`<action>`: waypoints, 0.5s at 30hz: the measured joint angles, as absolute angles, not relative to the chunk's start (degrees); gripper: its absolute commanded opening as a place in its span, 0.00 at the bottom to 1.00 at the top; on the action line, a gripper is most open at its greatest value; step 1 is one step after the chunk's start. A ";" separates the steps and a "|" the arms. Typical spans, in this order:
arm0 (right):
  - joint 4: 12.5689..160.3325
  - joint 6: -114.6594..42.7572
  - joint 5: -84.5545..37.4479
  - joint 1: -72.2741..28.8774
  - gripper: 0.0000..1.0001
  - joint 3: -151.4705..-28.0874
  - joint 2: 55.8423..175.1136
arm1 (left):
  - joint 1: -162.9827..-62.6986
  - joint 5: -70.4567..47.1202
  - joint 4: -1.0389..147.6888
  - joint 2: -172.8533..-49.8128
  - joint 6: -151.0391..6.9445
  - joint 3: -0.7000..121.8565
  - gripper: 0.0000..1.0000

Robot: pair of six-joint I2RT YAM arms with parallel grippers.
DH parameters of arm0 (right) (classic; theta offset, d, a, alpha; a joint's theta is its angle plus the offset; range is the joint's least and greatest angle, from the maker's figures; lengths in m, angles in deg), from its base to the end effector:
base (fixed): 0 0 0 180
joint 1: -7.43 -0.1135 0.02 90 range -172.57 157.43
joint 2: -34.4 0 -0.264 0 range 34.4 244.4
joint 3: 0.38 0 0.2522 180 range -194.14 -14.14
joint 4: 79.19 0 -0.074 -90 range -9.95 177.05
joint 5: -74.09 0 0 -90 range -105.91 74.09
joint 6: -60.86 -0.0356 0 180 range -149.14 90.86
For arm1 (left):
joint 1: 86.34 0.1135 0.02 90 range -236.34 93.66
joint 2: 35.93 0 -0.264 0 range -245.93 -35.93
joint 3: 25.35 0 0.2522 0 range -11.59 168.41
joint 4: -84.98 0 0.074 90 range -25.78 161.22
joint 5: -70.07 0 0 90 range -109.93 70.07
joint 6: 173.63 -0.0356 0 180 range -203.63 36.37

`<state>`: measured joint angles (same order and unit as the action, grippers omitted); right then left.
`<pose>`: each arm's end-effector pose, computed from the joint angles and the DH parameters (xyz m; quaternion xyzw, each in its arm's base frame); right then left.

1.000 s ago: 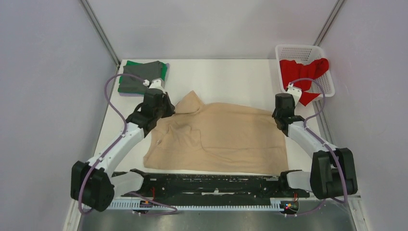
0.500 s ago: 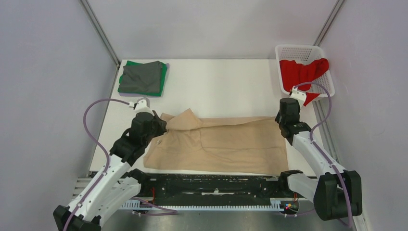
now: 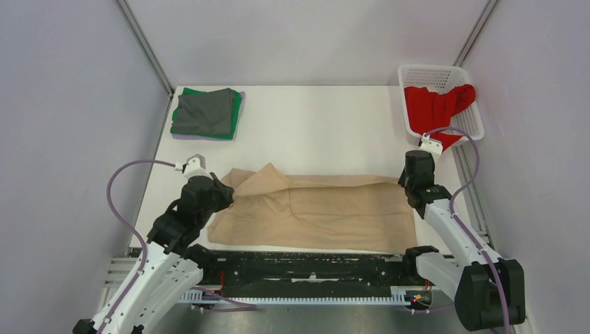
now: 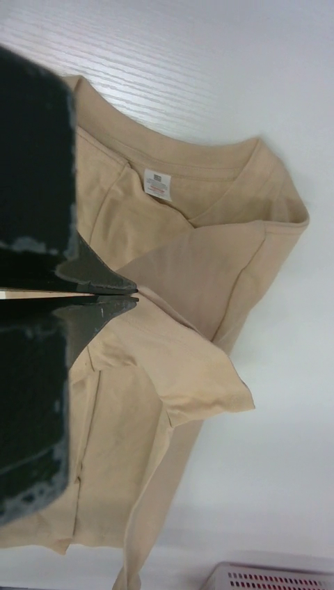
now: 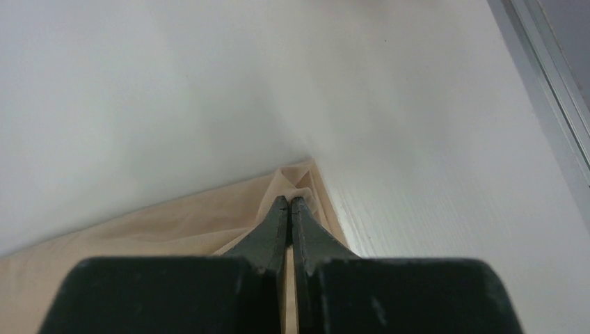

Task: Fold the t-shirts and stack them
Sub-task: Fold the other side of the tshirt into a rectangle

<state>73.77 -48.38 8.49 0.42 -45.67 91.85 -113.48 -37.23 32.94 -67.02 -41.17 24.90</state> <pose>0.2072 0.0107 0.2156 0.1842 0.8683 -0.0907 0.4516 0.1141 -0.0466 0.2740 -0.1870 0.8510 -0.1613 0.4635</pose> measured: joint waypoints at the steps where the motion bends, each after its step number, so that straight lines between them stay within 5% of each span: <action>1: 73.66 -48.38 8.45 0.42 0.02 -45.37 91.83 | -113.48 -37.21 32.20 -66.71 -40.97 24.66 0.02; 6: 74.34 -48.67 7.90 0.42 0.12 -42.07 91.78 | -113.48 -35.46 29.75 -64.07 -38.26 21.58 0.02; 8: 74.53 -49.06 7.88 0.42 0.39 -39.88 91.76 | -113.48 -33.86 29.53 -63.91 -37.02 19.59 0.10; 9: 74.49 -49.26 7.88 0.42 0.60 -38.90 91.76 | -113.48 -32.95 29.22 -63.94 -36.30 18.39 0.22; 11: 74.84 -50.63 7.97 0.42 0.94 -36.69 90.86 | -113.61 -31.33 28.24 -63.65 -35.01 16.33 0.30; 13: 74.93 -52.10 8.53 0.42 0.98 -34.53 88.66 | -113.83 -29.73 26.45 -62.78 -32.89 14.76 0.50; 15: 74.88 -53.19 9.43 0.42 0.98 -33.00 85.86 | -113.85 -28.68 24.81 -61.55 -31.33 14.30 0.99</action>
